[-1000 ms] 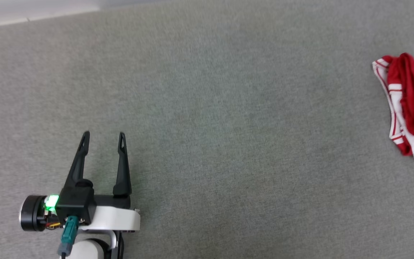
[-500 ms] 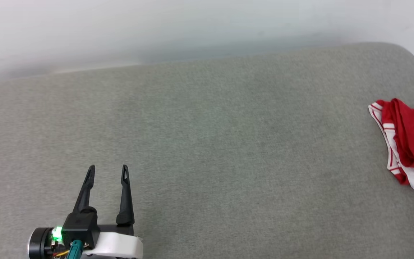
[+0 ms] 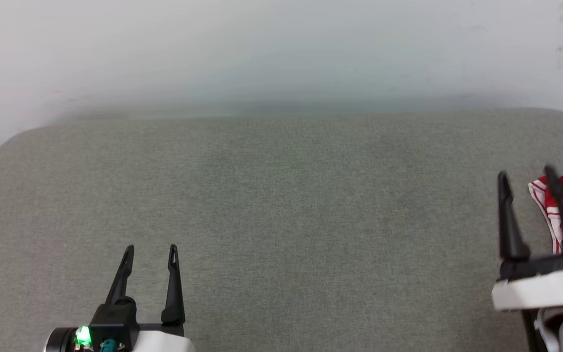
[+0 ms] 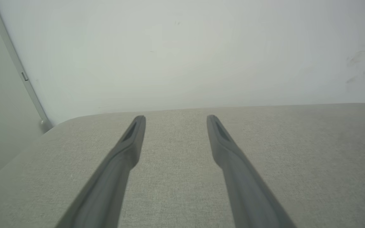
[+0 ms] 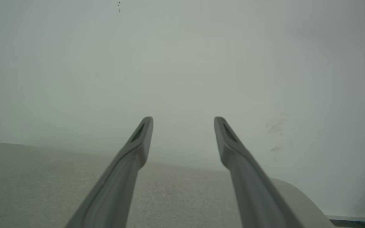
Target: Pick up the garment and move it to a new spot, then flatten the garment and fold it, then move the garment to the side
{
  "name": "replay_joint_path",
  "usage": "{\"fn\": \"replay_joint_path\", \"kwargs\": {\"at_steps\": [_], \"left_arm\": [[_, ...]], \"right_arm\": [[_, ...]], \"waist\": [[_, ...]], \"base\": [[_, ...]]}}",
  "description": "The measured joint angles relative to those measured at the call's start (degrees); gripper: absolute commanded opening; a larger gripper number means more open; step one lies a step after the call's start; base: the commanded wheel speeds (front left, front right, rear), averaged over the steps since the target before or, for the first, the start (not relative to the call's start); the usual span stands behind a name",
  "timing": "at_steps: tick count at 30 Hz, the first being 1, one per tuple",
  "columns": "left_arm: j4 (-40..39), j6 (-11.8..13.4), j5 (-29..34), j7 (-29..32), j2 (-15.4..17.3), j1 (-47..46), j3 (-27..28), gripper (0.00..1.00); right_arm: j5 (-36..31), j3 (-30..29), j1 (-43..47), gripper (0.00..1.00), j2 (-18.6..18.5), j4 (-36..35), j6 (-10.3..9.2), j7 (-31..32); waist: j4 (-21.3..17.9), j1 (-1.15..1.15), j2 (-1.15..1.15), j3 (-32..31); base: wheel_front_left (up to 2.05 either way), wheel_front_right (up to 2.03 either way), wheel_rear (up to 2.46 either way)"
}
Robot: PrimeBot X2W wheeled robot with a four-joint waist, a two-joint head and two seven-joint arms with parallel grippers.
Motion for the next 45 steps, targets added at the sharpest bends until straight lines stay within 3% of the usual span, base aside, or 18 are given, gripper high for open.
{"fn": "replay_joint_path", "kwargs": {"at_steps": [1, 6, 25, 26, 32, 45], "left_arm": [[0.3, -0.2, 0.3, 0.0, 0.0, 0.7, 0.1, 1.00], [0.8, -0.6, 0.7, 0.0, -0.1, 1.0, 0.0, 1.00], [2.2, -2.8, 0.4, 0.0, -0.2, 3.2, 0.3, 1.00], [2.4, -2.7, 0.4, 0.0, -0.2, 3.2, 0.3, 0.00], [5.4, -2.8, -0.6, 0.4, -0.4, 4.2, 0.0, 0.00], [7.2, -4.3, -16.4, 3.5, -0.2, 2.5, 0.9, 0.00]], "right_arm": [[0.5, 0.1, 3.4, 1.00, 1.8, 0.5, 0.00, 0.0], [1.7, -0.6, 7.8, 1.00, 3.7, 1.6, 0.00, 0.0], [2.2, -2.0, 13.7, 1.00, 5.6, 1.4, 0.00, 0.0], [2.2, -1.9, 13.7, 0.00, 5.6, 1.5, 0.00, 0.0], [3.1, -1.9, 14.0, 0.00, 5.7, 4.7, 0.00, 0.6], [17.4, -1.9, 13.0, 0.00, 5.7, 6.6, 0.00, 4.2]], "waist": [[0.6, 0.00, 0.00, -1.0], [1.2, 0.00, 0.00, -2.0], [1.3, 0.00, 0.00, -3.8], [1.3, 0.01, 0.00, -3.8], [1.3, 0.01, 0.00, -3.8], [1.1, 0.02, 0.00, -3.5]], "base": [[0.00, 0.00, 0.00], [0.00, 0.00, 0.00], [0.00, 0.00, 0.00], [0.00, 0.00, 0.00], [0.00, 0.00, 0.00], [0.00, 0.00, 0.00]]}}
